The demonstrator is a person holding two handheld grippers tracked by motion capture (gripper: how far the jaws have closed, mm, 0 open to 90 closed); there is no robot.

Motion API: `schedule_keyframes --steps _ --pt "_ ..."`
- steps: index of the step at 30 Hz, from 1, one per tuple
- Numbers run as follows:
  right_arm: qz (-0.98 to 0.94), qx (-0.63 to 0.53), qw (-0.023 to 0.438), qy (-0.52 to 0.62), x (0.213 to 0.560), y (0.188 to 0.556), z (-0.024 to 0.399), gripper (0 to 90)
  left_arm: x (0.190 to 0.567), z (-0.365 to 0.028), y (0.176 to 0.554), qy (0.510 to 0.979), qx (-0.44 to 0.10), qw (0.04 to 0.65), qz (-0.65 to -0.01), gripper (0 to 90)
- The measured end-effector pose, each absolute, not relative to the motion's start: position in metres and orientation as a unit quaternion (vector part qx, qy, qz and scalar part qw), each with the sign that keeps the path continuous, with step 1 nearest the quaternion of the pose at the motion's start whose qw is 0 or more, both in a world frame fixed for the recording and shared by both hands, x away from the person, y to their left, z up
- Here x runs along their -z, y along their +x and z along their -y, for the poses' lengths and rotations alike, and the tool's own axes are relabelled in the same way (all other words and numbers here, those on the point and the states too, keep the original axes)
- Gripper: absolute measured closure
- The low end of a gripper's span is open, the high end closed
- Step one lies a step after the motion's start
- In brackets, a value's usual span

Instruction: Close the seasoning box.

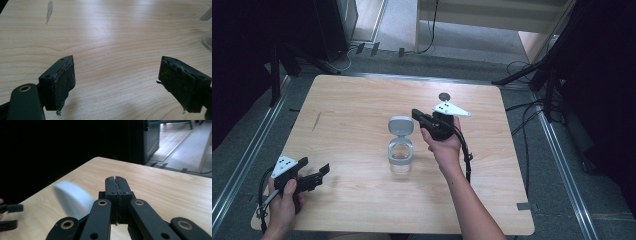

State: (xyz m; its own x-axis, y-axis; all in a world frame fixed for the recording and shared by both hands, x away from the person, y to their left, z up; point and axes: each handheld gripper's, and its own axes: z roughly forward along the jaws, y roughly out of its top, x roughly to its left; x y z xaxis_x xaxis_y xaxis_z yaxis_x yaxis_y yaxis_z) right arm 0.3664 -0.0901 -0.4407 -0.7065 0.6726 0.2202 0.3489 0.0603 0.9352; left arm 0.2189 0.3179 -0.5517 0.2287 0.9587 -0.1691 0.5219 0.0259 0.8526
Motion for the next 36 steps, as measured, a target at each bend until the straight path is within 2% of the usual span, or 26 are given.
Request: schedule_keyframes --steps 9,12,13,15,18,19,20,22,23,26,36 --pt "-0.732 -0.578 0.124 0.339 0.448 0.338 0.093 90.0 0.552 -0.318 0.220 0.651 -0.251 0.434 -0.570 13.9" --pt "-0.733 -0.574 0.131 0.340 0.450 0.336 0.095 85.9 0.552 -0.318 0.220 0.649 -0.252 0.435 -0.571 13.8" --pt "-0.733 -0.570 0.150 0.341 0.451 0.334 0.099 68.9 0.552 -0.318 0.220 0.648 -0.252 0.435 -0.571 13.8" --pt "-0.727 -0.564 0.164 0.355 0.451 0.335 0.103 53.6 0.552 -0.318 0.220 0.649 -0.251 0.435 -0.571 13.8" --pt "-0.717 -0.555 0.181 0.380 0.452 0.337 0.113 38.3 0.552 -0.319 0.220 0.649 -0.251 0.436 -0.571 13.8" --pt "-0.717 -0.555 0.181 0.380 0.452 0.337 0.113 38.3 0.552 -0.319 0.220 0.649 -0.251 0.436 -0.571 13.8" --pt "-0.713 -0.550 0.184 0.393 0.453 0.338 0.120 29.2 0.552 -0.319 0.220 0.649 -0.251 0.435 -0.572 13.8" --pt "-0.712 -0.549 0.186 0.397 0.454 0.338 0.124 26.0 0.552 -0.319 0.220 0.648 -0.251 0.435 -0.572 13.8" --pt "-0.713 -0.546 0.195 0.396 0.456 0.337 0.131 19.9 0.552 -0.319 0.220 0.648 -0.251 0.435 -0.573 13.8" --pt "-0.707 -0.536 0.213 0.410 0.460 0.335 0.144 16.8 0.552 -0.319 0.220 0.647 -0.252 0.435 -0.573 13.8" --pt "-0.696 -0.524 0.217 0.440 0.481 0.323 0.186 17.6 0.552 -0.319 0.220 0.646 -0.252 0.435 -0.574 13.8"
